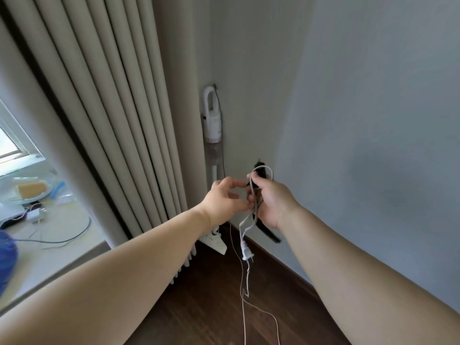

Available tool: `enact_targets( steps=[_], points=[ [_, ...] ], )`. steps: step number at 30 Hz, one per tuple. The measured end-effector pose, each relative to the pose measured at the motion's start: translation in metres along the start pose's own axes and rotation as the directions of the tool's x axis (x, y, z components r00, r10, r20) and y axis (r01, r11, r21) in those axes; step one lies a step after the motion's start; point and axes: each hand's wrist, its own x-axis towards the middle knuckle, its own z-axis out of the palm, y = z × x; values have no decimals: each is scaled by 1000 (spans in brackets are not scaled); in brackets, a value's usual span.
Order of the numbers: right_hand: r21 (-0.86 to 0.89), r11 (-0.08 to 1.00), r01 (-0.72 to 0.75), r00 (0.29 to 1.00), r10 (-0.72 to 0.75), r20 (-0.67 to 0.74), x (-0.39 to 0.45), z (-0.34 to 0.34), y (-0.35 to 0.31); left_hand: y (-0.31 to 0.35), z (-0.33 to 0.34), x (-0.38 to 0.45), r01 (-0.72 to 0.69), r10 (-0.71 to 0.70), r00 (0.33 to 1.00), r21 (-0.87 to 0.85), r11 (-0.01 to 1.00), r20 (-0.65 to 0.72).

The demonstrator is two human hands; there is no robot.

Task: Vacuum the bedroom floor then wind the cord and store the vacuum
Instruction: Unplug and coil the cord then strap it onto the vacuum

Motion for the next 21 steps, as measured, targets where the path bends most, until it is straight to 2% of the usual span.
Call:
enact_targets(
  steps=[4, 7, 8, 10, 13, 15, 17, 19, 21],
  points=[
    [159, 987, 10, 1000, -10, -1, -3, 19, -4, -12, 13, 2, 112, -111, 994, -11, 994, 11],
    [176, 983, 48, 998, -54, 30, -5, 23, -4, -10, 16, 6, 92, -98, 995, 171, 981, 30],
    [163, 984, 75, 996, -81, 29, -5, 21, -7, -10, 15, 5, 72, -81, 996, 230, 970, 28],
    [35, 987, 156, 988, -156, -1, -4, 9, -15, -11, 10, 6, 61, -52, 998, 231, 971, -45],
    [-93, 983, 161, 982, -169, -82, 3, -20, -16, -14, -1, 10, 83, -82, 969, -6, 997, -231],
    [-126, 989, 74, 985, -92, -147, 12, -38, -2, -14, -7, 16, 64, -127, 946, -212, 975, -298],
    [-185, 982, -42, 978, 3, -207, 20, -51, 22, -11, -11, 20, 32, -146, 930, -322, 946, -337],
    [-212, 966, -146, 974, 103, -203, 21, -54, 49, -5, -14, 20, -6, -132, 931, -376, 926, -339],
    [-261, 944, -204, 976, 177, -124, 21, -45, 74, -1, -16, 16, -36, -121, 935, -427, 904, -334]
  ],
)
